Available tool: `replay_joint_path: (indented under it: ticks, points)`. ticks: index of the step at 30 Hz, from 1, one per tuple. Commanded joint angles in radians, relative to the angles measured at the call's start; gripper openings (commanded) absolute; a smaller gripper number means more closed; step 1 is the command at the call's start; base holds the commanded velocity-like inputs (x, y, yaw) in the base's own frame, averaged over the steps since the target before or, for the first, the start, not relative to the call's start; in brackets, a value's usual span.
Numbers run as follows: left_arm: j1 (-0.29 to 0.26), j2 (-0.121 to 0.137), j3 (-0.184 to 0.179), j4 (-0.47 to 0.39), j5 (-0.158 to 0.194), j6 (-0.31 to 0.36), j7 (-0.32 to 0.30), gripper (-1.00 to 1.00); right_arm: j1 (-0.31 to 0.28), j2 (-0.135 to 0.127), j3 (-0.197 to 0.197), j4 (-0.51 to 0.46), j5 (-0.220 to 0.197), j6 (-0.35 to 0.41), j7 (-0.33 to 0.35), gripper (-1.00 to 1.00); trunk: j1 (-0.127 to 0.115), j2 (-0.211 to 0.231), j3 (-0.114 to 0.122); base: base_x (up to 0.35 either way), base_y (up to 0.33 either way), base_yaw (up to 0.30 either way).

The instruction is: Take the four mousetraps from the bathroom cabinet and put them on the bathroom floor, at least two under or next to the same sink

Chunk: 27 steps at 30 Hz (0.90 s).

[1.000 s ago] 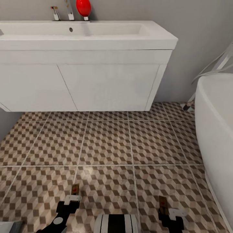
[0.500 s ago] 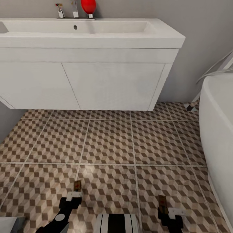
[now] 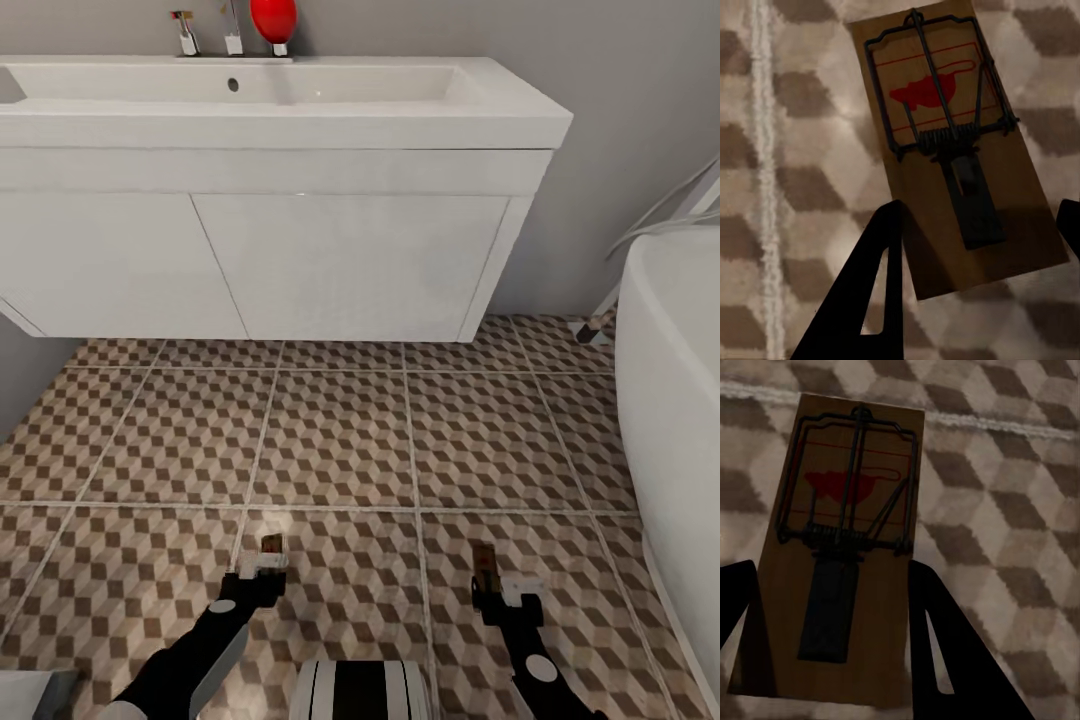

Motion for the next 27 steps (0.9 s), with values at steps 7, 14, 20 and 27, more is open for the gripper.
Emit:
replay_joint_path:
  ticks: [7, 14, 20, 27]
  points:
    - [-0.001, 0.011, 0.027, 0.087, 0.009, -0.109, 0.001, -1.0, -0.002, 0.012, 0.009, -0.012, 0.005, -0.009, -0.006, -1.0, 0.0, 0.0, -0.001, 0.0, 0.0, 0.0]
    - [-0.001, 0.015, 0.028, 0.191, 0.009, -0.23, -0.001, -1.0, -0.002, 0.013, 0.082, -0.014, 0.006, -0.023, -0.006, -1.0, 0.0, 0.0, -0.001, 0.0, 0.0, 0.0]
    - [-0.001, 0.016, 0.028, 0.195, 0.009, -0.236, -0.001, -1.0, -0.057, 0.013, 0.095, -0.091, 0.007, 0.074, -0.01, -1.0, 0.0, 0.0, -0.001, 0.0, 0.0, 0.0]
    - [-0.001, 0.015, 0.03, 0.187, 0.009, -0.237, -0.002, -1.0, -0.094, 0.019, 0.103, -0.091, 0.003, 0.046, -0.009, -1.0, 0.0, 0.0, -0.001, 0.0, 0.0, 0.0]
